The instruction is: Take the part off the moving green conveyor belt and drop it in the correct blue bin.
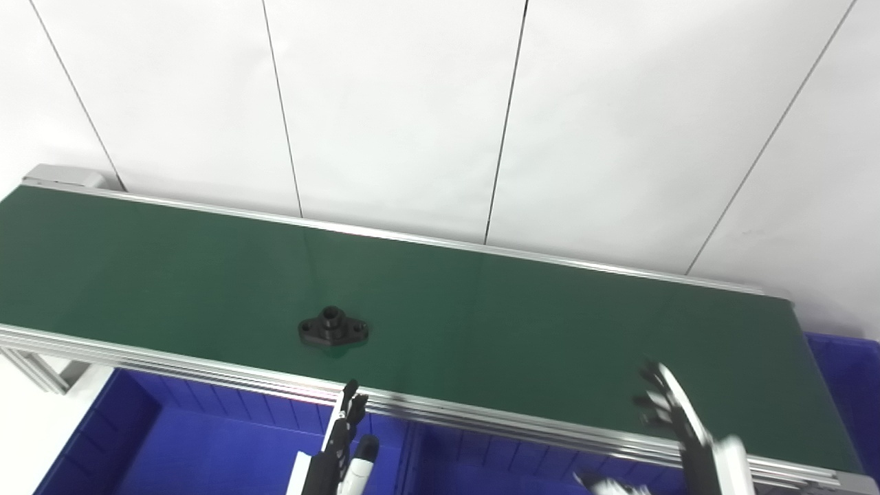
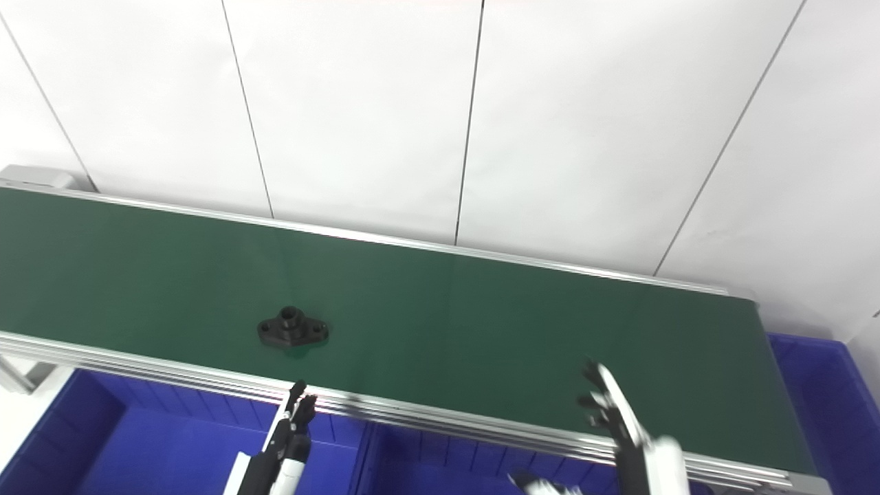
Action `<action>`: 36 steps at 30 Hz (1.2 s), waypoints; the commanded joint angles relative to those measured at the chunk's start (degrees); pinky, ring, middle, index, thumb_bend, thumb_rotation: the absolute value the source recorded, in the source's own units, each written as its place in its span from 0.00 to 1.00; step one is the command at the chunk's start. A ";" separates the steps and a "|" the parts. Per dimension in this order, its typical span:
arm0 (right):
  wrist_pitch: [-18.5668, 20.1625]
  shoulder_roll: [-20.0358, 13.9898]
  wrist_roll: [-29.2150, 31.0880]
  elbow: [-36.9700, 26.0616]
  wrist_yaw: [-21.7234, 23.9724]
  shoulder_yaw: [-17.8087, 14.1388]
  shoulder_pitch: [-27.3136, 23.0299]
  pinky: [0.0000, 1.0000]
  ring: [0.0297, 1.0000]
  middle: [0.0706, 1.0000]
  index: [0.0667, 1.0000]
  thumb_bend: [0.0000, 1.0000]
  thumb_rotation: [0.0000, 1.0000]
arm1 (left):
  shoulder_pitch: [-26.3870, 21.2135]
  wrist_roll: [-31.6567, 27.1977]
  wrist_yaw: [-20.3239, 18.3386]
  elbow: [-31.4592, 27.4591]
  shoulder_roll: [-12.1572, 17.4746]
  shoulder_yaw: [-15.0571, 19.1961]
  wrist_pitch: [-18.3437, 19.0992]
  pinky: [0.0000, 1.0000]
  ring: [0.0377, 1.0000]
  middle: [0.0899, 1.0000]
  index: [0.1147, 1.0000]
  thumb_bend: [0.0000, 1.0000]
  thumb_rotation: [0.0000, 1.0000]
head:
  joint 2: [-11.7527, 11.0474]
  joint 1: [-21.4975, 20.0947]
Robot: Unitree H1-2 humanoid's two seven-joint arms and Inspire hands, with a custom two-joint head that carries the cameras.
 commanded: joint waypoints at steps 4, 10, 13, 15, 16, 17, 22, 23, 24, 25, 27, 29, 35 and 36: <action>9.32 0.28 -5.17 -2.40 8.05 2.01 -7.02 0.55 0.64 0.72 0.81 0.98 0.27 | -0.16 -1.32 -0.64 -2.16 -2.44 -2.28 -0.34 1.00 0.97 0.97 1.00 0.67 0.99 | 0.13 -0.50; 13.34 0.14 -9.53 1.04 12.60 5.24 -14.54 0.55 0.64 0.71 0.82 0.97 0.32 | -0.23 -1.69 -0.84 -1.56 -2.04 -2.39 -1.11 1.00 0.97 0.97 1.00 0.67 1.00 | -0.05 -0.61; 12.90 -0.19 -11.59 3.90 12.45 6.78 -17.81 0.53 0.63 0.71 0.82 0.98 0.34 | -0.36 -1.46 -0.71 -1.25 -2.17 -2.51 -1.23 1.00 0.96 0.97 1.00 0.67 0.99 | -0.08 -0.23; 12.43 -0.11 -12.37 6.68 12.03 7.67 -20.43 0.51 0.62 0.71 0.81 0.99 0.34 | -0.47 -0.90 -0.46 -0.83 -2.36 -2.70 -1.56 0.98 0.96 0.97 1.00 0.67 0.99 | -0.09 0.22; 11.97 -0.06 -12.40 8.40 11.66 8.15 -21.83 0.50 0.62 0.71 0.81 1.00 0.34 | -0.50 -0.53 -0.36 -0.67 -2.45 -2.84 -1.58 0.98 0.95 0.96 1.00 0.67 0.99 | -0.10 0.52; 11.67 -0.06 -12.35 9.53 11.35 8.50 -22.72 0.50 0.62 0.71 0.81 1.00 0.34 | -0.52 -0.30 -0.30 -0.58 -2.50 -2.93 -1.56 0.97 0.95 0.97 1.00 0.68 0.99 | -0.10 0.52; 13.66 0.31 -14.70 13.86 12.75 11.25 -27.11 0.51 0.64 0.74 0.83 0.99 0.36 | -0.61 0.21 -0.12 -0.19 -3.05 -3.51 -1.20 0.98 0.95 0.97 1.00 0.70 0.98 | -0.45 1.04; 14.07 0.43 -15.33 14.58 12.95 11.79 -27.89 0.52 0.65 0.74 0.83 0.99 0.37 | -0.64 0.26 -0.09 -0.11 -3.16 -3.60 -1.19 0.98 0.95 0.97 1.00 0.70 0.98 | -0.45 1.04; 14.35 0.66 -15.69 15.47 13.16 12.27 -28.76 0.52 0.65 0.75 0.84 0.99 0.37 | -0.65 0.26 -0.03 0.02 -3.35 -3.74 -1.23 0.98 0.95 0.96 1.00 0.70 0.98 | -0.53 1.38; 14.55 0.80 -15.90 16.06 13.28 12.59 -29.33 0.52 0.65 0.74 0.83 0.98 0.37 | -0.65 0.25 0.01 0.11 -3.48 -3.82 -1.25 0.99 0.95 0.96 1.00 0.69 0.98 | -0.53 1.38; 14.86 1.47 -16.35 17.79 13.40 13.40 -30.66 0.50 0.65 0.75 0.83 0.98 0.36 | -0.64 0.14 0.00 0.09 -3.65 -3.98 -1.14 0.99 0.95 0.96 1.00 0.70 0.98 | -0.59 1.54; 14.88 1.99 -16.52 19.76 13.39 14.17 -32.02 0.50 0.65 0.75 0.83 0.99 0.35 | -0.56 0.06 0.08 0.20 -3.95 -4.25 -1.37 1.00 0.94 0.96 1.00 0.69 0.98 | -0.63 2.01; 16.17 3.92 -16.74 25.27 13.70 16.21 -35.42 0.49 0.64 0.76 0.82 1.00 0.34 | 0.01 0.99 0.58 0.18 -4.65 -5.21 -2.13 0.96 0.92 0.93 1.00 0.68 0.99 | -0.92 3.42; 16.36 4.43 -16.95 26.54 13.41 16.69 -36.01 0.49 0.64 0.76 0.82 1.00 0.33 | 0.10 1.15 0.73 0.15 -4.76 -5.30 -2.27 0.96 0.92 0.93 1.00 0.67 0.99 | -0.92 3.54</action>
